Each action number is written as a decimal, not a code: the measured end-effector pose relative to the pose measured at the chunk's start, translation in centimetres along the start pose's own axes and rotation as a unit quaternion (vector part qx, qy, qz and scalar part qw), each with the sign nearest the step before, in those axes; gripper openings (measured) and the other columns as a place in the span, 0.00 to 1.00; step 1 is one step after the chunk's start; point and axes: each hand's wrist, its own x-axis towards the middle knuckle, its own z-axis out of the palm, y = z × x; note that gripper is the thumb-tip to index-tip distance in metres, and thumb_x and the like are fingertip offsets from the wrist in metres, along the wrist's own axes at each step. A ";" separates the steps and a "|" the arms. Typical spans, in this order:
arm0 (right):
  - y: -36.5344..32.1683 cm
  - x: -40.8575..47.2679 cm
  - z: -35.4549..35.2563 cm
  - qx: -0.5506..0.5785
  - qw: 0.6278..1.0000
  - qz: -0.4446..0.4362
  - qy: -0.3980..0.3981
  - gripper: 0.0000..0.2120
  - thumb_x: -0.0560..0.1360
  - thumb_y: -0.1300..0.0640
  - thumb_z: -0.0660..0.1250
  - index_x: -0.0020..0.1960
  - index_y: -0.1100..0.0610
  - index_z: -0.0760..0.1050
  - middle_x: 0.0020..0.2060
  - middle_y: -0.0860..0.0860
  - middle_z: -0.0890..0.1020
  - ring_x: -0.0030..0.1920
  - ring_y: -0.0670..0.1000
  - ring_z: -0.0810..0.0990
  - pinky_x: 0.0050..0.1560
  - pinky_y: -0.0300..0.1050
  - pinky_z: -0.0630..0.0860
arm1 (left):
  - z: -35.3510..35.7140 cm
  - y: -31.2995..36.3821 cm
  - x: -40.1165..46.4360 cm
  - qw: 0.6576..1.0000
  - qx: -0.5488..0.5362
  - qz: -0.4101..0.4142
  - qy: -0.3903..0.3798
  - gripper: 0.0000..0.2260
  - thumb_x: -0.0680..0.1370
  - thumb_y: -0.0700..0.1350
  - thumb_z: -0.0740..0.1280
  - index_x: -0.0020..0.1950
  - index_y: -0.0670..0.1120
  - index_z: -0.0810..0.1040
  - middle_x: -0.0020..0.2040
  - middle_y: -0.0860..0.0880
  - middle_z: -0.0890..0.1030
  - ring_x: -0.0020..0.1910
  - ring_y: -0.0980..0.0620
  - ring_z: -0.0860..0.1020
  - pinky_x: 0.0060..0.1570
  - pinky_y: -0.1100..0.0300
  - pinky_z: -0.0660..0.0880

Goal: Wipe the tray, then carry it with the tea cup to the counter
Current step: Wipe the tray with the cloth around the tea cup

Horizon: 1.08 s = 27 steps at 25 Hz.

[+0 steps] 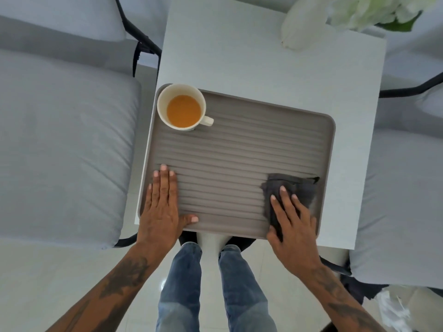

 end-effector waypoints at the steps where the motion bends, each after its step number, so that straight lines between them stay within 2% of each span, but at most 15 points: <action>1: -0.8 0.4 0.0 0.018 1.000 0.006 0.013 0.30 0.71 0.55 0.61 0.74 0.55 0.67 0.77 0.53 0.64 0.73 0.60 0.65 0.65 0.57 0.69 | -0.1 0.0 0.0 1.000 -0.002 -0.001 -0.002 0.51 0.73 0.72 0.54 0.81 0.37 0.46 0.82 0.37 0.47 0.81 0.39 0.47 0.77 0.43 0.53; 4: -1.9 1.9 -1.1 0.119 0.989 0.054 0.068 0.21 0.71 0.58 0.56 0.61 0.59 0.76 0.66 0.52 0.76 0.60 0.58 0.73 0.60 0.54 0.75 | -0.3 -0.3 0.0 0.999 -0.031 -0.015 -0.033 0.52 0.72 0.75 0.53 0.81 0.39 0.45 0.82 0.40 0.44 0.81 0.42 0.43 0.78 0.44 0.50; 6: -2.0 2.6 -3.7 0.284 0.949 0.121 0.065 0.16 0.73 0.59 0.58 0.57 0.53 0.77 0.52 0.46 0.81 0.50 0.53 0.76 0.52 0.54 0.79 | -1.5 0.5 0.0 0.996 -0.067 -0.036 -0.042 0.51 0.72 0.72 0.60 0.82 0.41 0.46 0.83 0.43 0.44 0.81 0.44 0.43 0.78 0.43 0.51; 7: -2.1 3.1 -5.2 0.400 0.903 0.155 0.036 0.15 0.74 0.62 0.59 0.54 0.49 0.77 0.45 0.47 0.80 0.43 0.53 0.77 0.45 0.56 0.80 | -2.6 1.3 0.1 0.992 -0.107 -0.049 -0.042 0.48 0.73 0.67 0.66 0.82 0.43 0.49 0.83 0.44 0.46 0.81 0.44 0.46 0.77 0.42 0.55; 9: -2.5 3.6 -8.8 0.616 0.765 0.184 -0.044 0.17 0.73 0.66 0.59 0.48 0.46 0.77 0.39 0.53 0.80 0.37 0.56 0.75 0.34 0.49 0.76 | -6.1 4.2 0.7 0.967 -0.246 -0.058 -0.041 0.43 0.72 0.60 0.73 0.81 0.49 0.57 0.81 0.49 0.57 0.79 0.50 0.57 0.75 0.48 0.62; 12: -2.1 3.8 -12.2 0.785 0.586 0.133 -0.152 0.17 0.70 0.63 0.60 0.58 0.57 0.75 0.51 0.57 0.82 0.49 0.57 0.79 0.47 0.50 0.76 | -11.5 9.4 2.2 0.835 -0.526 -0.064 -0.149 0.46 0.67 0.62 0.76 0.80 0.55 0.59 0.77 0.55 0.66 0.73 0.58 0.68 0.72 0.53 0.67; 14: -2.0 3.7 -13.3 0.831 0.510 0.088 -0.203 0.24 0.73 0.58 0.64 0.67 0.64 0.69 0.61 0.61 0.79 0.60 0.60 0.77 0.61 0.56 0.75 | -13.7 11.0 3.3 0.736 -0.631 -0.066 -0.236 0.37 0.69 0.58 0.76 0.75 0.50 0.69 0.70 0.48 0.77 0.67 0.49 0.77 0.68 0.45 0.72; 15: -2.0 3.6 -13.6 0.837 0.495 0.077 -0.219 0.29 0.73 0.55 0.67 0.70 0.65 0.66 0.65 0.62 0.77 0.64 0.62 0.76 0.65 0.59 0.73 | -14.3 11.4 3.6 0.717 -0.644 -0.064 -0.259 0.29 0.72 0.54 0.75 0.71 0.48 0.74 0.65 0.45 0.81 0.63 0.45 0.80 0.65 0.42 0.74; 16: -2.0 3.6 -14.0 0.832 0.501 0.072 -0.227 0.32 0.73 0.52 0.70 0.72 0.64 0.65 0.67 0.62 0.76 0.66 0.62 0.76 0.67 0.60 0.73 | -14.7 11.7 3.8 0.715 -0.641 -0.070 -0.271 0.22 0.75 0.50 0.74 0.67 0.47 0.78 0.61 0.43 0.83 0.60 0.42 0.82 0.62 0.40 0.76; 18: -2.0 3.8 -14.4 0.785 0.568 0.098 -0.229 0.30 0.70 0.53 0.74 0.69 0.58 0.70 0.64 0.59 0.80 0.63 0.59 0.80 0.61 0.56 0.78 | -14.7 12.1 3.7 0.735 -0.625 -0.090 -0.247 0.15 0.76 0.45 0.73 0.62 0.44 0.81 0.56 0.42 0.85 0.57 0.41 0.84 0.57 0.45 0.80; 19: -2.1 4.0 -14.5 0.738 0.628 0.110 -0.223 0.28 0.69 0.56 0.76 0.67 0.54 0.72 0.61 0.56 0.82 0.60 0.56 0.82 0.58 0.53 0.80 | -14.7 12.2 3.6 0.743 -0.624 -0.098 -0.223 0.13 0.76 0.43 0.72 0.60 0.43 0.82 0.54 0.42 0.86 0.55 0.42 0.84 0.55 0.49 0.81; 21: -2.1 4.4 -14.4 0.564 0.799 0.078 -0.194 0.26 0.68 0.59 0.77 0.64 0.50 0.73 0.56 0.51 0.83 0.55 0.51 0.83 0.55 0.52 0.82 | -14.5 12.2 3.5 0.751 -0.627 -0.113 -0.174 0.10 0.76 0.42 0.72 0.57 0.41 0.83 0.51 0.42 0.87 0.51 0.44 0.85 0.49 0.56 0.82; 23: -2.2 4.4 -14.3 0.428 0.890 0.044 -0.149 0.20 0.72 0.59 0.72 0.62 0.50 0.73 0.51 0.48 0.83 0.52 0.50 0.83 0.54 0.53 0.81 | -14.5 11.9 3.3 0.767 -0.617 -0.115 -0.133 0.09 0.77 0.43 0.72 0.56 0.42 0.84 0.49 0.43 0.87 0.50 0.45 0.85 0.46 0.58 0.82; 25: -2.0 4.3 -14.4 0.463 0.879 0.067 -0.091 0.13 0.76 0.60 0.68 0.59 0.51 0.76 0.49 0.48 0.84 0.49 0.49 0.84 0.52 0.47 0.82 | -14.7 11.5 2.9 0.770 -0.620 -0.107 -0.108 0.10 0.78 0.45 0.71 0.58 0.44 0.83 0.51 0.44 0.87 0.53 0.45 0.85 0.49 0.56 0.81; 27: -2.1 3.9 -15.2 0.581 0.807 0.096 -0.049 0.11 0.79 0.59 0.64 0.60 0.51 0.77 0.49 0.48 0.85 0.48 0.44 0.83 0.48 0.37 0.79 | -15.2 11.2 2.3 0.754 -0.643 -0.097 -0.096 0.12 0.78 0.46 0.69 0.60 0.44 0.82 0.53 0.43 0.86 0.54 0.44 0.85 0.51 0.53 0.81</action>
